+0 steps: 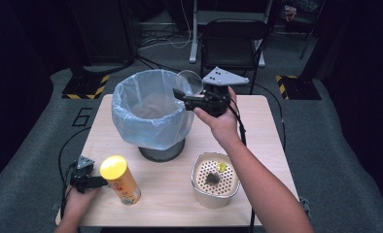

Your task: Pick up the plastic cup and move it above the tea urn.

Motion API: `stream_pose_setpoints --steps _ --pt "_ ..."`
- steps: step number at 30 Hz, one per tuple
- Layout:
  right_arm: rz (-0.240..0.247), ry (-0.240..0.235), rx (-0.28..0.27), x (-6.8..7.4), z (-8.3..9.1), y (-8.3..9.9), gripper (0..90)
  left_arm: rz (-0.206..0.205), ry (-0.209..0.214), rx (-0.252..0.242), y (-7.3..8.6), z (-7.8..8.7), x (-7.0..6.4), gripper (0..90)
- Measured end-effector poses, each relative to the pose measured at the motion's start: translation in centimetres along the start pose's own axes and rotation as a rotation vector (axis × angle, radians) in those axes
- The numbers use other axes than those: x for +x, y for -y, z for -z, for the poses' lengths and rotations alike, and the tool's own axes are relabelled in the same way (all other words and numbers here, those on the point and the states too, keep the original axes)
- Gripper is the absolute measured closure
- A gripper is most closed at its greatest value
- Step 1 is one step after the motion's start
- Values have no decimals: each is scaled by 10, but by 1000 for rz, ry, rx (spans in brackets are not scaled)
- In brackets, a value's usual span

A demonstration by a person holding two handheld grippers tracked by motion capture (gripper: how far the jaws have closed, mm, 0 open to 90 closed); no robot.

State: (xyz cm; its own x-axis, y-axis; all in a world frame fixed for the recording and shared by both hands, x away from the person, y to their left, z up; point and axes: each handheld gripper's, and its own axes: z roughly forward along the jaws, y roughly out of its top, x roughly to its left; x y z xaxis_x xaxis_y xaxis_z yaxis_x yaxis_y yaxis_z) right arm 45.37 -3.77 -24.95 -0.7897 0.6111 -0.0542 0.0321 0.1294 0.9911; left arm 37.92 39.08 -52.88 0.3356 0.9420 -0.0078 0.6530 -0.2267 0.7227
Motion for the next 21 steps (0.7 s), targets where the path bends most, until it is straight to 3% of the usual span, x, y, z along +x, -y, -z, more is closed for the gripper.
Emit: stream_pose_setpoints --steps 6,9,11,17,19,21 --pt "-4 -12 21 1 -24 1 351 -5 7 -5 1 2 -2 137" --pt "-14 -14 26 0 -33 1 350 26 22 -4 1 3 -3 139" --pt "-17 -6 29 1 -39 1 350 14 19 -12 2 3 -2 142" --pt "-9 -7 89 12 -59 2 345 23 19 -28 2 3 -2 143" --pt "-10 -15 96 13 -66 3 313 34 26 -29 2 3 -2 142" --pt "-17 -29 121 14 -77 5 196 37 44 2 2 5 0 140"
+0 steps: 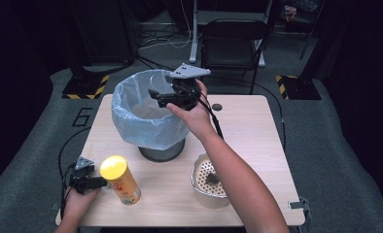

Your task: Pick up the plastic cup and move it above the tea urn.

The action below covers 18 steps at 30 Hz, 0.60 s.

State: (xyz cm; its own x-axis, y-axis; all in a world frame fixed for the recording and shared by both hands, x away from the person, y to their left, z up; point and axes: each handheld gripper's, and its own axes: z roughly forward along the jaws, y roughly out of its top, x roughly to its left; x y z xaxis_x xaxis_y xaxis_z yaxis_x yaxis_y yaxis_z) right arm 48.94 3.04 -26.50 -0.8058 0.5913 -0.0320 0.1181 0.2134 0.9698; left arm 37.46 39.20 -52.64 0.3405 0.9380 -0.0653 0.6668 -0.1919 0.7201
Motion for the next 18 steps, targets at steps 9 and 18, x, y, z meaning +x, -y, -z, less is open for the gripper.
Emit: stream_pose_setpoints --steps 9,18 --pt "0 33 26 -7 1 5 157 32 3 -45 0 0 2 121" --pt "17 51 40 -10 15 11 216 10 13 -59 -5 8 0 90"
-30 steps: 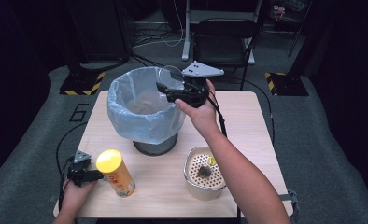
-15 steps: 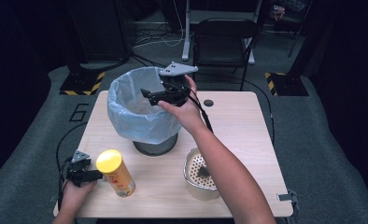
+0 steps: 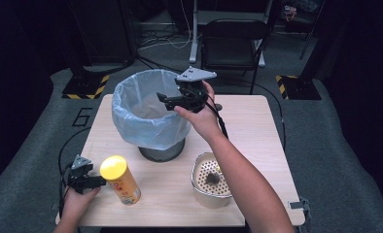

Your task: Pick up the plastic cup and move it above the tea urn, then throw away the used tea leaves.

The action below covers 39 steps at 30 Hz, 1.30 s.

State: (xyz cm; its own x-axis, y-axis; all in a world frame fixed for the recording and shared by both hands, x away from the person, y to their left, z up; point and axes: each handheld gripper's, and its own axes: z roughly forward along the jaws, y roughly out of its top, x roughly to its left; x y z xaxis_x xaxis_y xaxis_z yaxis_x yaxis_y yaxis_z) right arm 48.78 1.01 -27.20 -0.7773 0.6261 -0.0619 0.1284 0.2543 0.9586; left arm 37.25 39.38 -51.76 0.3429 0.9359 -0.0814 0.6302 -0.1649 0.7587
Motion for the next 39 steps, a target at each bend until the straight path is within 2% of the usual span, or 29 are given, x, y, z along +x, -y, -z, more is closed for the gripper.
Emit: stream_pose_setpoints --steps 2,3,6,8,9,15,16,19,21,24,27,29,32,33,39 --pt "4 -4 4 -1 4 2 222 10 12 -31 -1 2 0 85" --pt "5 -1 8 -1 6 3 227 4 19 -31 -2 5 1 84" --pt "13 11 1 -3 15 4 251 19 47 -56 -6 13 0 84" --pt "13 18 -3 -3 26 5 254 13 56 -76 -10 18 -2 89" --pt "18 17 -2 -3 31 6 254 5 72 -76 -12 22 -2 94" --pt "33 18 -2 -7 65 22 260 -41 83 -107 -25 38 -12 96" --pt "22 21 -3 -7 70 25 261 -46 89 -102 -27 40 -13 96" --pt "32 36 0 -10 83 33 260 -65 90 -97 -32 46 -12 96" --pt "34 48 -1 -13 93 39 260 -64 100 -100 -33 52 -10 96" --pt "23 68 -2 -17 106 48 261 -47 126 -111 -32 60 -8 96" --pt "10 89 35 -19 115 59 260 -28 156 -143 -27 65 -10 95" --pt "10 97 39 -20 122 66 260 -36 174 -133 -25 67 -12 93" --pt "0 108 42 -20 129 74 262 -58 167 -115 -23 70 -16 92" --pt "2 112 41 -20 132 76 268 -62 161 -128 -22 70 -17 92" --pt "-17 130 39 -23 144 92 289 -67 194 -118 -16 71 -25 92"
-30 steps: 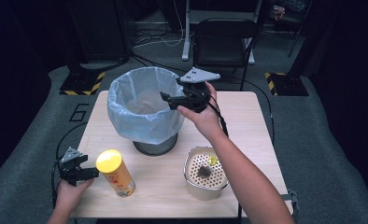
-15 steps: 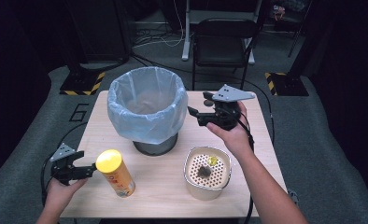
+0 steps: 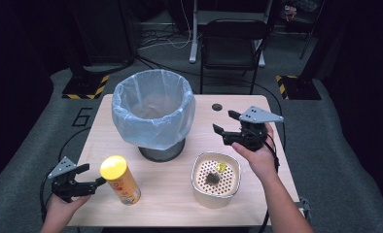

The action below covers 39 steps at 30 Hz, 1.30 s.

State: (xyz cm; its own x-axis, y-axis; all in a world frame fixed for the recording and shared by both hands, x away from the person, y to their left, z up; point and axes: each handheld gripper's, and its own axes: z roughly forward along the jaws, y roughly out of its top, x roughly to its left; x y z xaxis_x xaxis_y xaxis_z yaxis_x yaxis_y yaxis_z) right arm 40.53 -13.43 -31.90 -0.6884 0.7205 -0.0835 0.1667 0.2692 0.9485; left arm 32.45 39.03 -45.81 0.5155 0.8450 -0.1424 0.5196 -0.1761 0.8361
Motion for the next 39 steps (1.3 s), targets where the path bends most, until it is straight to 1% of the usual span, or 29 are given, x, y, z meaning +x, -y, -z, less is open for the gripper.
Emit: stream_pose_setpoints --steps 2,3,4,6,7,8,9,10,12,13,15,16,18,19,20,22,23,24,25,26,27,28,30,31,33,34,37,38,39 --pt "-6 7 -5 -1 3 5 290 -9 8 6 2 -1 -3 90" --pt "-9 13 -13 -2 6 8 291 -27 23 20 3 -1 -6 89" --pt "-15 13 -19 -3 9 11 292 -56 24 28 4 -1 -6 87" --pt "-32 21 -35 -3 13 15 292 -77 27 26 6 -1 -11 81" --pt "-33 26 -35 -3 15 18 292 -80 45 34 7 0 -13 80" --pt "-24 36 -32 -3 17 20 292 -85 49 42 9 1 -15 79" --pt "-22 43 -33 -3 19 22 292 -121 51 61 13 2 -18 76" --pt "-12 50 -31 -2 23 25 292 -100 63 66 16 3 -21 67" --pt "-17 53 -32 -1 27 28 291 -132 92 92 22 5 -22 49" --pt "-18 51 -34 -1 29 30 291 -116 101 90 25 5 -25 46" --pt "-37 60 -44 0 32 33 291 -110 119 87 30 3 -27 39" --pt "-39 63 -51 -2 33 34 291 -100 129 89 31 2 -28 35" --pt "-53 64 -52 -2 35 37 291 -100 135 86 32 0 -30 32" --pt "-52 66 -51 -2 35 38 291 -93 149 73 31 -3 -31 32" --pt "-55 60 -40 -2 35 40 290 -92 167 85 30 -3 -32 32" --pt "-52 67 -37 -3 35 42 290 -89 175 69 28 -7 -35 32" --pt "-62 63 -39 -4 36 43 290 -103 183 68 26 -9 -35 32" --pt "-72 60 -35 -4 36 44 290 -100 193 80 24 -10 -37 33" --pt "-79 60 -33 -5 36 45 290 -104 196 71 23 -13 -38 33" --pt "-70 62 -35 -6 36 46 290 -136 198 83 20 -14 -38 33" --pt "-82 66 -30 -6 37 47 290 -147 204 90 18 -15 -39 34" --pt "-79 63 -32 -7 37 48 290 -126 209 91 18 -17 -41 34" --pt "-81 67 -35 -8 38 49 290 -128 216 82 16 -21 -43 34" --pt "-86 68 -33 -8 39 49 290 -115 227 76 16 -24 -44 36" --pt "-89 70 -50 -10 41 49 290 -135 234 69 14 -28 -46 47" --pt "-99 71 -54 -10 42 49 290 -130 238 75 14 -29 -47 48" --pt "-95 73 -60 -12 44 50 291 -162 239 77 14 -34 -50 55" --pt "-107 73 -58 -12 45 50 291 -159 235 63 14 -36 -52 61" --pt "-107 74 -61 -13 45 50 291 -160 238 65 14 -37 -52 67"
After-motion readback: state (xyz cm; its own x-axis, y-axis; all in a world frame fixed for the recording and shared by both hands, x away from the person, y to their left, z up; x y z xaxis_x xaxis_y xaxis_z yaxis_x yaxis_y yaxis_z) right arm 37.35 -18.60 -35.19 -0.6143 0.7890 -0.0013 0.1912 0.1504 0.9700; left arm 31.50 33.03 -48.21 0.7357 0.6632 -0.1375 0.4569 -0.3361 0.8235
